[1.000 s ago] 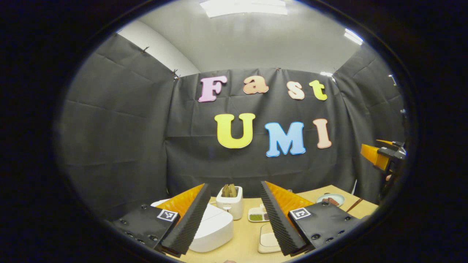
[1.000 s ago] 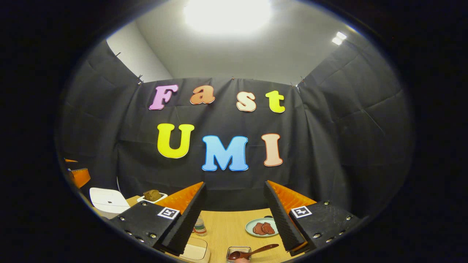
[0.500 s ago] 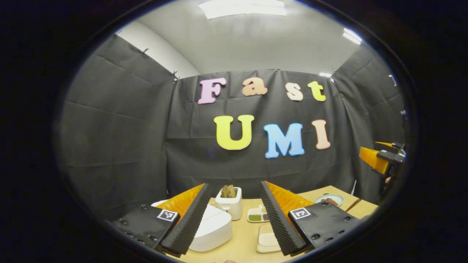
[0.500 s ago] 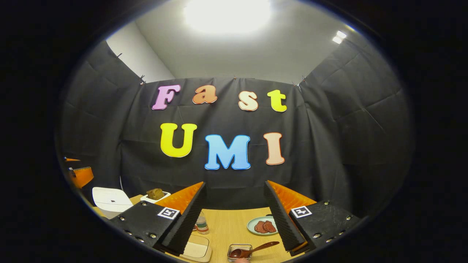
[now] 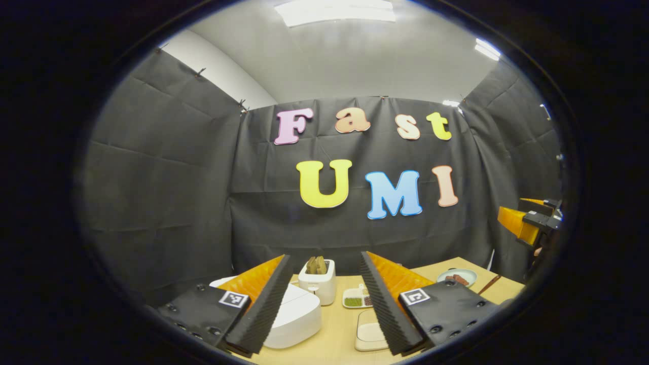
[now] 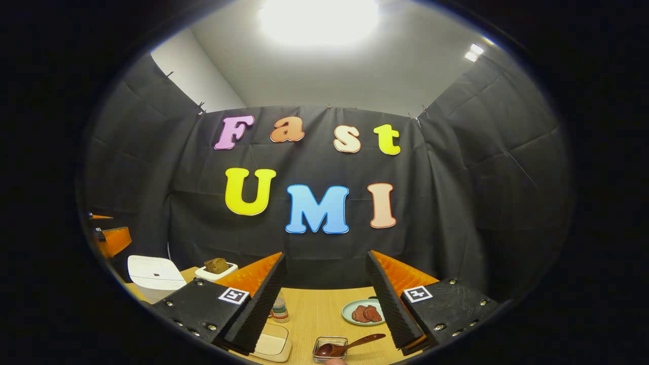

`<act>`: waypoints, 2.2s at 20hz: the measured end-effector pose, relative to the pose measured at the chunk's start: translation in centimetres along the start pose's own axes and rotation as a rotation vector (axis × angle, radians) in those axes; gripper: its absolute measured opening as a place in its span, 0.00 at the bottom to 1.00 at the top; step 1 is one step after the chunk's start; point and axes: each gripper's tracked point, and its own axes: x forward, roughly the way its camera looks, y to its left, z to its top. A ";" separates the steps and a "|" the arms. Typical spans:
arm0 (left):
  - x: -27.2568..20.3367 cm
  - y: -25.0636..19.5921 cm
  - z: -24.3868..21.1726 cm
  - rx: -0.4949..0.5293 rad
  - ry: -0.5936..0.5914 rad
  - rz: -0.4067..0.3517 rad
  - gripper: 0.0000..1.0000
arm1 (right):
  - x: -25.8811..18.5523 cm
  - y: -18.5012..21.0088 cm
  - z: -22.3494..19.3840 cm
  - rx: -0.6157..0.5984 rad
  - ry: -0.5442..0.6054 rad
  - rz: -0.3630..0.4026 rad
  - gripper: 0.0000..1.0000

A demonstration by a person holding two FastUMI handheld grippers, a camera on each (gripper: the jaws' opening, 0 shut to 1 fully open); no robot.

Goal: Close the left gripper, press the button to open the rice cooker; take a wooden spoon from the chopstick holder with the right hand, scoop a spoonful of rice and pour it into the rice cooker, then put the wooden spoon back into the chopstick holder.

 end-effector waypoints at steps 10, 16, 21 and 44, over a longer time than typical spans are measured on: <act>0.7 1.8 -1.6 -0.035 0.013 0.022 0.09 | -0.6 0.9 -0.9 -0.013 0.010 0.005 0.95; 2.2 3.5 -4.4 -0.048 0.065 -0.005 0.09 | -1.6 2.3 -0.7 -0.005 0.012 0.010 0.94; 5.5 7.5 -7.6 -0.068 0.117 0.022 0.08 | -2.7 2.5 -1.5 -0.006 0.031 -0.030 0.95; 13.1 14.7 -24.1 -0.121 0.419 0.032 0.08 | -6.4 0.8 -1.9 -0.100 0.084 -0.227 0.95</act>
